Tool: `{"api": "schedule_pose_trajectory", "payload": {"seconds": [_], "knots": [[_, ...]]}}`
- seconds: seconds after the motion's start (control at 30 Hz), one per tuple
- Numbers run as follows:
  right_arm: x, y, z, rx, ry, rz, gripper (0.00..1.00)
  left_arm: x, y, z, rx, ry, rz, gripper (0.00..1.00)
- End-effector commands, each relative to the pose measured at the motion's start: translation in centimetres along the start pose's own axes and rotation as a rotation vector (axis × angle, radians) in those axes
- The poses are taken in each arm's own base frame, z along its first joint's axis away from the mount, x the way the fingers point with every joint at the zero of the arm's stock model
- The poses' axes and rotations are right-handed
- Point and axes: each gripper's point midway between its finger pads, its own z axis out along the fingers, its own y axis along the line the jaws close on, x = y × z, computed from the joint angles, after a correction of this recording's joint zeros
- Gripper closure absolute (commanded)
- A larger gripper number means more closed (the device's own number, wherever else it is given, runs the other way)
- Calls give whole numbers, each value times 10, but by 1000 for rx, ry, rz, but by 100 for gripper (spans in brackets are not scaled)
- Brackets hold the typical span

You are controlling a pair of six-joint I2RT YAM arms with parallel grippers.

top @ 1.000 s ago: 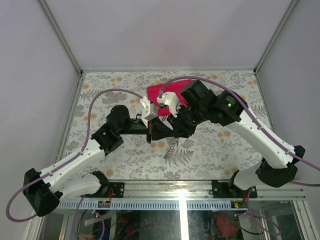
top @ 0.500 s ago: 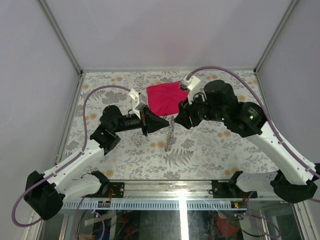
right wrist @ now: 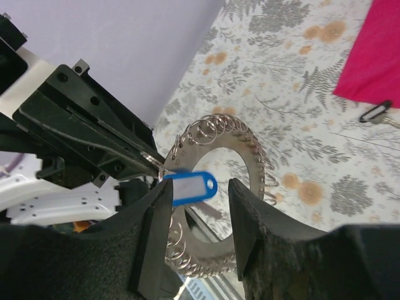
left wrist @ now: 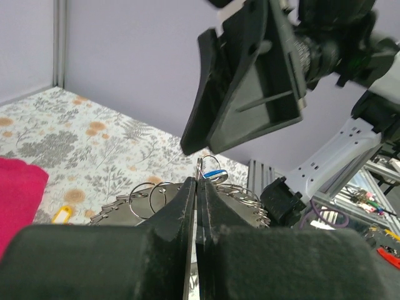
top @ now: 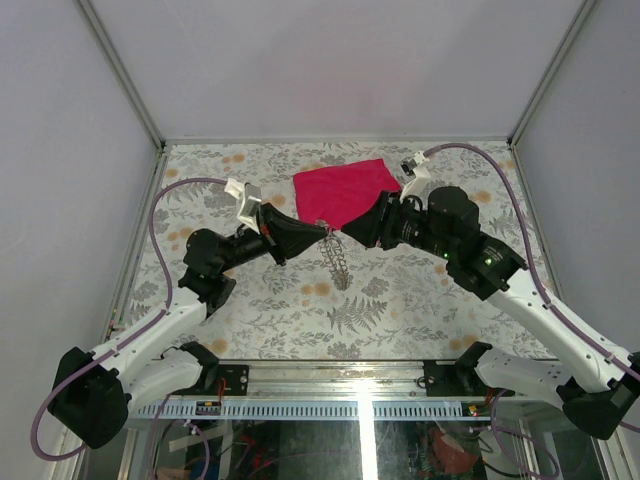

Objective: Put the keys on the keyring

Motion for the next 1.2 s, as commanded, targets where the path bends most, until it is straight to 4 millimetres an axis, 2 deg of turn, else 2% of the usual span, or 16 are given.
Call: {"api": "schedule_pose_trajectory", "payload": {"seconds": [0.0, 0.4, 0.53, 0.73, 1.0, 1.17], "knots": [[-35, 41, -7, -184, -151, 84, 54, -44, -19, 1, 66, -173, 67, 100], [-39, 49, -11, -231, -178, 84, 59, -43, -21, 0, 77, -170, 74, 100], [-31, 57, -6, -271, -120, 86, 62, -43, -22, 0, 82, -165, 77, 100], [-19, 59, 1, -297, -46, 95, 72, -43, -23, 0, 84, -163, 81, 100], [-19, 60, 1, -302, -42, 95, 81, -43, -23, 1, 85, -158, 84, 100], [-20, 60, 1, -298, -45, 93, 92, -44, -23, 1, 88, -157, 85, 100]]}}
